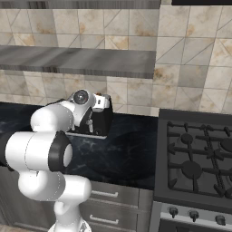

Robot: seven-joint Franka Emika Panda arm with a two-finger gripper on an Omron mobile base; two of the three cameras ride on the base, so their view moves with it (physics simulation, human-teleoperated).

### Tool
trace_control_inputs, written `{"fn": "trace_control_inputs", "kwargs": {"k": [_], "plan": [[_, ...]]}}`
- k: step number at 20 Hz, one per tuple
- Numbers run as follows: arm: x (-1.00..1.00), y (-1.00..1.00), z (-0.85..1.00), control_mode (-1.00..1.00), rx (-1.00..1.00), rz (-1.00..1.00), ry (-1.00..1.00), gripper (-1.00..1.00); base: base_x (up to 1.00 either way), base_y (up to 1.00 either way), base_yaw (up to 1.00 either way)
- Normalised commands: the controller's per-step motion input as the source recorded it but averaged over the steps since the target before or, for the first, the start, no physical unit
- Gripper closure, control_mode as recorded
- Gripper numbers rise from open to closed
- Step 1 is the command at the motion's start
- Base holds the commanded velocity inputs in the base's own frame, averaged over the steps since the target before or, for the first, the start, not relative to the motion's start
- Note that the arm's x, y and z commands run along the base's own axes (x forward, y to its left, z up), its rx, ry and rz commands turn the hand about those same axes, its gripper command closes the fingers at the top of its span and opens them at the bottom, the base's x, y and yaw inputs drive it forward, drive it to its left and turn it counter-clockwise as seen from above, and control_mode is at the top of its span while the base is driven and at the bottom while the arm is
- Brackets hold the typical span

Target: Start the toaster. Once the lever pops up, take the bread to the plate on the dining counter.

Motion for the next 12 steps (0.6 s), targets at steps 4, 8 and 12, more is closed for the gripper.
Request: {"fn": "trace_control_inputs", "kwargs": {"k": [4,8,12], "plan": [[0.00,0.00,0.00,-1.00,0.00,0.00,0.00,-1.00,0.00,0.00,0.00],[0.00,0.00,0.00,-1.00,0.00,0.00,0.00,-1.00,0.00,0.00,0.00],[0.00,0.00,0.00,-1.00,0.00,0.00,0.00,-1.00,0.00,0.00,0.00]]}}
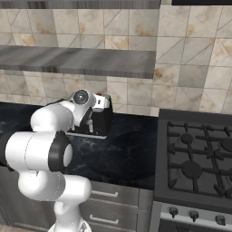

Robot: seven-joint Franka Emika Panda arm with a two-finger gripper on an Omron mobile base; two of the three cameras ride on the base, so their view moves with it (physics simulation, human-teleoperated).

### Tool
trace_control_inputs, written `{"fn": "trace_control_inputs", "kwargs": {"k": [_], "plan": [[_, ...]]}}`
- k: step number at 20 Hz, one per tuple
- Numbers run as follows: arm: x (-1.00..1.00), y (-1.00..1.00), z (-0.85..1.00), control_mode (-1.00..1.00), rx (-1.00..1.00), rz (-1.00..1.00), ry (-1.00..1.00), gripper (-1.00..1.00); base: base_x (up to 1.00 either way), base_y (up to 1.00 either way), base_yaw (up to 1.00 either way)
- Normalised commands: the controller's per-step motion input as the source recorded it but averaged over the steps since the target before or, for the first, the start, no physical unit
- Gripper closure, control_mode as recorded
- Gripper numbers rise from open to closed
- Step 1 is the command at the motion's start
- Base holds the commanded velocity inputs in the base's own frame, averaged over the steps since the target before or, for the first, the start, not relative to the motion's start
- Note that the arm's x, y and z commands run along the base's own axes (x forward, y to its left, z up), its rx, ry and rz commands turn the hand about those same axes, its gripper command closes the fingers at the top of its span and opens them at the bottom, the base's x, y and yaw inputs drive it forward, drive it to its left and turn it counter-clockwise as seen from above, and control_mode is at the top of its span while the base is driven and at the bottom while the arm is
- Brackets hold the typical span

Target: Start the toaster. Once the lever pops up, take the bread to the plate on the dining counter.

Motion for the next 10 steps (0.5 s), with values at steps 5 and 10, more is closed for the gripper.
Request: {"fn": "trace_control_inputs", "kwargs": {"k": [5,10], "plan": [[0.21,0.00,0.00,-1.00,0.00,0.00,0.00,-1.00,0.00,0.00,0.00],[0.28,0.00,0.00,-1.00,0.00,0.00,0.00,-1.00,0.00,0.00,0.00]]}}
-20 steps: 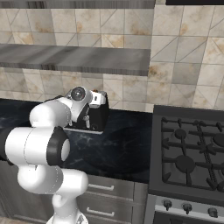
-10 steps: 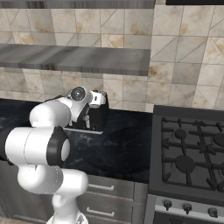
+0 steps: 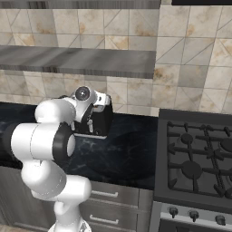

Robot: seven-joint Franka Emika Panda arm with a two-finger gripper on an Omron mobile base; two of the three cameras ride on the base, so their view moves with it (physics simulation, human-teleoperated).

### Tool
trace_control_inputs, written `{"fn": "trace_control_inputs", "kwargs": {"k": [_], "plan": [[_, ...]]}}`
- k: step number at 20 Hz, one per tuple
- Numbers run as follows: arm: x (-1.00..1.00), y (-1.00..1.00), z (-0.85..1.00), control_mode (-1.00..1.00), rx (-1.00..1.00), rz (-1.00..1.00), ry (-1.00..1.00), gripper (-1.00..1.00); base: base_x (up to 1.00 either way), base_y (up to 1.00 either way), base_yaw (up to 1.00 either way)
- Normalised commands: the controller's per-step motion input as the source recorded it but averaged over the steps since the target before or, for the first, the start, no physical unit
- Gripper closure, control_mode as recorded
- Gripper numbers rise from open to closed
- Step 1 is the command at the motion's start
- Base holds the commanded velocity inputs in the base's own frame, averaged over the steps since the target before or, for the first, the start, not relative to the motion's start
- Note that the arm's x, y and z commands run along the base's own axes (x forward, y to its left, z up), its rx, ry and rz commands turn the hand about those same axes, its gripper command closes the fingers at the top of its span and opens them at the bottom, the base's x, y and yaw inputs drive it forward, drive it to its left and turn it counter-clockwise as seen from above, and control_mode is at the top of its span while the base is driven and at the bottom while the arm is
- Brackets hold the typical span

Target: Start the toaster. Once the lever pops up, take the bread to the plate on the dining counter.

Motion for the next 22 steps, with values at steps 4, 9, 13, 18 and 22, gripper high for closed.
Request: {"fn": "trace_control_inputs", "kwargs": {"k": [4,9,13,18,22], "plan": [[0.14,0.00,0.00,-1.00,0.00,0.00,0.00,-1.00,0.00,0.00,0.00],[0.04,0.00,0.00,-1.00,0.00,0.00,0.00,-1.00,0.00,0.00,0.00],[0.05,0.00,0.00,-1.00,0.00,0.00,0.00,-1.00,0.00,0.00,0.00],[0.01,0.00,-0.01,-1.00,0.00,0.00,0.00,-1.00,0.00,0.00,0.00],[0.09,0.00,-0.08,-1.00,0.00,0.00,0.00,-1.00,0.00,0.00,0.00]]}}
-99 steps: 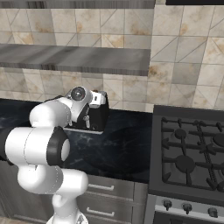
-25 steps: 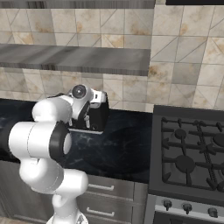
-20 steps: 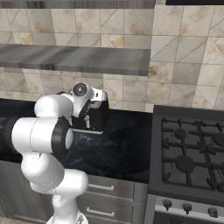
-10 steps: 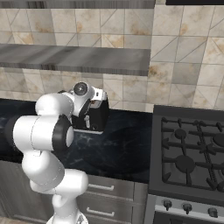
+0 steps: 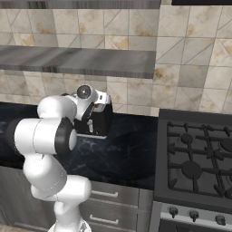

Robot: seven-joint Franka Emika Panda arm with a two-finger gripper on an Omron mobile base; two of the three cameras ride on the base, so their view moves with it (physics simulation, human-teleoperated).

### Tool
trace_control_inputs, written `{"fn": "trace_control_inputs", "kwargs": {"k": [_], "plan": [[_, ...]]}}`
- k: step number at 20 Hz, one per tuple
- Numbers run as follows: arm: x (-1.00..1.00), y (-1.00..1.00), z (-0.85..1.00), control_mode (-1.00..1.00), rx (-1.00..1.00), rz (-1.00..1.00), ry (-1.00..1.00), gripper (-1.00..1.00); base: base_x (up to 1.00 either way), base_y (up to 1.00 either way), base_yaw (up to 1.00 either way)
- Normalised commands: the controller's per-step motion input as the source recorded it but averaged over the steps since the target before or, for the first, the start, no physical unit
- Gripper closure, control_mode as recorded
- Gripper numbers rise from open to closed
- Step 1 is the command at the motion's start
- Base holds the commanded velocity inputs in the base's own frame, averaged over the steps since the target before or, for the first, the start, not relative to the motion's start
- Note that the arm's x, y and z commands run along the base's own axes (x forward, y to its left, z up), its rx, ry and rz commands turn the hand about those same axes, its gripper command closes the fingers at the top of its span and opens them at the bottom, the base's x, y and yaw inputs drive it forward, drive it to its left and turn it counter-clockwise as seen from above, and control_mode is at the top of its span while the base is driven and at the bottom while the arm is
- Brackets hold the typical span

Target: Start the toaster. Once the lever pops up, take the bread to the plate on the dining counter.

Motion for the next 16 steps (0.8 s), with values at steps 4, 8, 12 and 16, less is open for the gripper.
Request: {"fn": "trace_control_inputs", "kwargs": {"k": [4,8,12,16], "plan": [[0.12,0.00,-0.19,-1.00,0.00,0.00,0.02,-1.00,0.00,0.00,0.00],[0.07,0.00,-0.14,-1.00,0.00,0.00,0.02,-1.00,0.00,0.00,0.00],[0.05,0.00,-0.07,-1.00,0.01,0.00,0.02,-1.00,0.00,0.00,0.00],[0.00,0.00,-0.03,-1.00,0.00,0.00,0.01,-1.00,0.00,0.00,0.00]]}}
